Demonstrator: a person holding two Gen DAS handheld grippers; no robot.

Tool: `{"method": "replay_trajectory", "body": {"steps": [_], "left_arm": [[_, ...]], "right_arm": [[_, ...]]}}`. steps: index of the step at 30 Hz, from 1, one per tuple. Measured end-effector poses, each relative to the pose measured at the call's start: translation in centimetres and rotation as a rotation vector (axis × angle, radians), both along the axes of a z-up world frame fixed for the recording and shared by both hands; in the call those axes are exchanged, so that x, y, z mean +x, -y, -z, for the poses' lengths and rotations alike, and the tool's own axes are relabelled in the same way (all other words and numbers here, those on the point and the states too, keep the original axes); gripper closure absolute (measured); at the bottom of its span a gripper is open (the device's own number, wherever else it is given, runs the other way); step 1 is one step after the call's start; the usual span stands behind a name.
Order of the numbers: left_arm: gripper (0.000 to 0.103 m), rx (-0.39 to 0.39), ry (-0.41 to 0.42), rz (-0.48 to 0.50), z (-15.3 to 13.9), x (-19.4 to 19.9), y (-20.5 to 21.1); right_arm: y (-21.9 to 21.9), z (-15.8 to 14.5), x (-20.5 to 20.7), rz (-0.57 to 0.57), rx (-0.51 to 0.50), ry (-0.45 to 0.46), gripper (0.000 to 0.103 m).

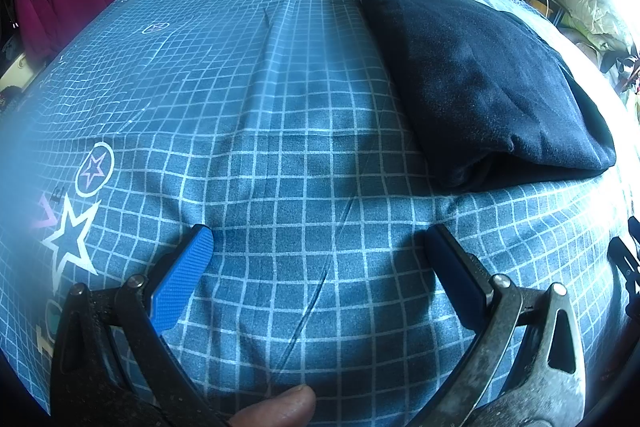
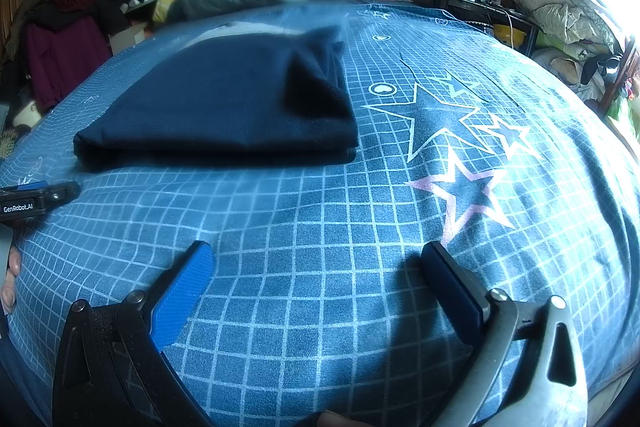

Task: Fold small clothes

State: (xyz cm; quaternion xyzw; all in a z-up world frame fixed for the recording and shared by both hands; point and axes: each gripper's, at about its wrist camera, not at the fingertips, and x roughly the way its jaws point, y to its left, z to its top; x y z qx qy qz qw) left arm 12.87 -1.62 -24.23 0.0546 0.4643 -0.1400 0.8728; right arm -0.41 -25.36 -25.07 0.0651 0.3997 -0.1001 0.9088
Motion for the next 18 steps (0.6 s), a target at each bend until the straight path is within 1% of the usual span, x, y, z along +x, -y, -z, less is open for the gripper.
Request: {"method": "replay_trajectory", "body": {"steps": [18], "left_arm": [[0.0, -0.022, 0.001, -0.002, -0.18, -0.25, -0.6]], "right_arm": [[-0.01, 0.09, -0.04, 0.001, 0.0, 0.001, 0.0]]}}
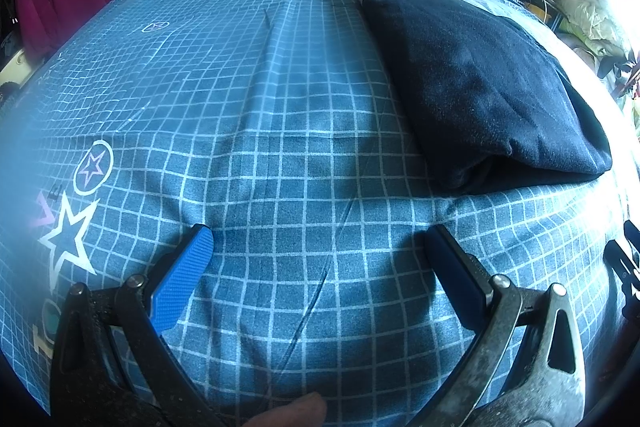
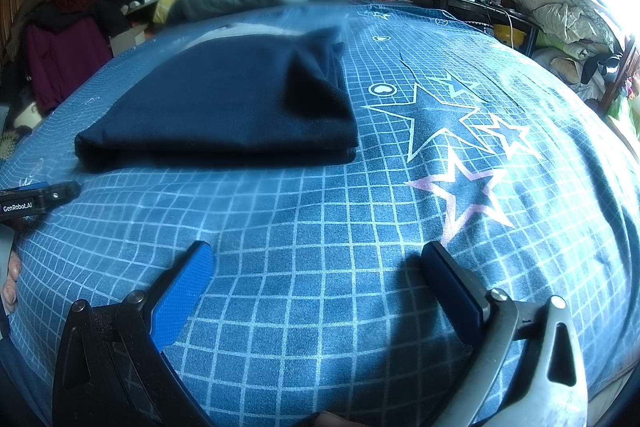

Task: Fold small clothes

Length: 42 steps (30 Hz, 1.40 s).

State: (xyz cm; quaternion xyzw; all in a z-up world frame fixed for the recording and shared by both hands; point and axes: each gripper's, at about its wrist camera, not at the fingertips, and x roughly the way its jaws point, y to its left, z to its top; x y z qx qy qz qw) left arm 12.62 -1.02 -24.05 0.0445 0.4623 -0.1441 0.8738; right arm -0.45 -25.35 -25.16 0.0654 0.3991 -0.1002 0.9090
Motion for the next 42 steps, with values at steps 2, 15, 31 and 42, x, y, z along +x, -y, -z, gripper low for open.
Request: {"method": "replay_trajectory", "body": {"steps": [2, 15, 31, 42], "left_arm": [[0.0, 0.001, 0.0, 0.0, -0.03, 0.01, 0.02], [0.0, 0.004, 0.001, -0.001, -0.01, -0.02, 0.01], [0.0, 0.005, 0.001, -0.001, 0.02, 0.0, 0.09], [0.0, 0.006, 0.001, -0.002, 0.06, 0.04, 0.08]], "right_arm": [[-0.02, 0.01, 0.01, 0.0, 0.0, 0.0, 0.0], [-0.02, 0.07, -0.05, 0.001, 0.001, 0.001, 0.0], [-0.1, 0.13, -0.07, 0.002, 0.001, 0.002, 0.0], [-0.09, 0.18, -0.15, 0.003, 0.002, 0.003, 0.0]]}}
